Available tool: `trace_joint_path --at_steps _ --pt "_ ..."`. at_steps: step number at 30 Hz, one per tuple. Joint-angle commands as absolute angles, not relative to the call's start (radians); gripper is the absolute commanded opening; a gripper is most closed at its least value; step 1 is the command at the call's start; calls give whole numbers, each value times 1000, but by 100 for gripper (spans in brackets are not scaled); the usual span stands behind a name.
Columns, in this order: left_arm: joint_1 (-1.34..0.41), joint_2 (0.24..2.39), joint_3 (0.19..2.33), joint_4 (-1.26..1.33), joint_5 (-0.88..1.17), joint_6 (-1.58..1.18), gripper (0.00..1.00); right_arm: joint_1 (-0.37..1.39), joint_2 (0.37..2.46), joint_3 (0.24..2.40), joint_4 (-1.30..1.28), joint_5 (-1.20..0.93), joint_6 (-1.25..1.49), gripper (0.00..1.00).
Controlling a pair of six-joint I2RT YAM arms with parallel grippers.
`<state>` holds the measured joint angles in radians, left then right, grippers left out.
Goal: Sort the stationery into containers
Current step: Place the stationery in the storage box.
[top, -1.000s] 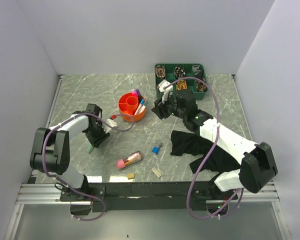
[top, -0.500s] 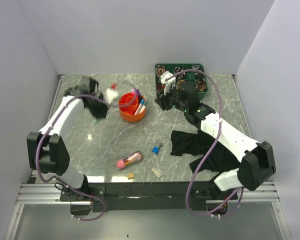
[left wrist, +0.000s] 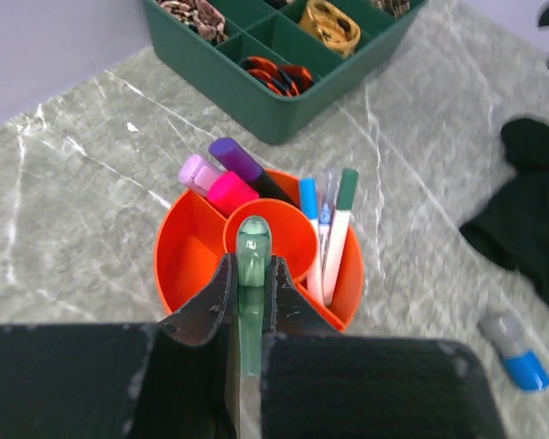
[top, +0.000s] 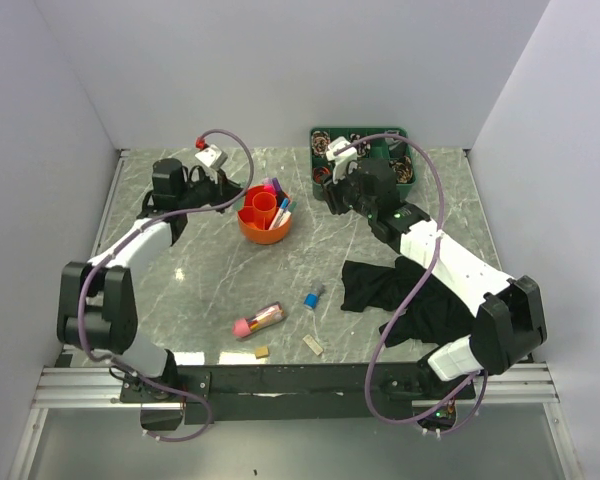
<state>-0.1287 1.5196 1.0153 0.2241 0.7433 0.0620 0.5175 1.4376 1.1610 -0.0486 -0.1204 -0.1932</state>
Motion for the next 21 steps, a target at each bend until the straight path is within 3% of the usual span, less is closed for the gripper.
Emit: trace_joint_path --at_steps 1,17,19,21 --pt "-123 1577 1005 586 762 -164 1 506 1430 1189 -35 -91 -209 43" --pt "-120 1709 977 581 724 -127 1 505 1453 1193 -41 -94 -213 43" --pt "-123 1707 977 577 713 -129 6 503 1457 1193 -41 -95 -213 43" --pt "-121 1704 986 536 686 -121 20 505 1459 1193 -41 -98 -210 43"
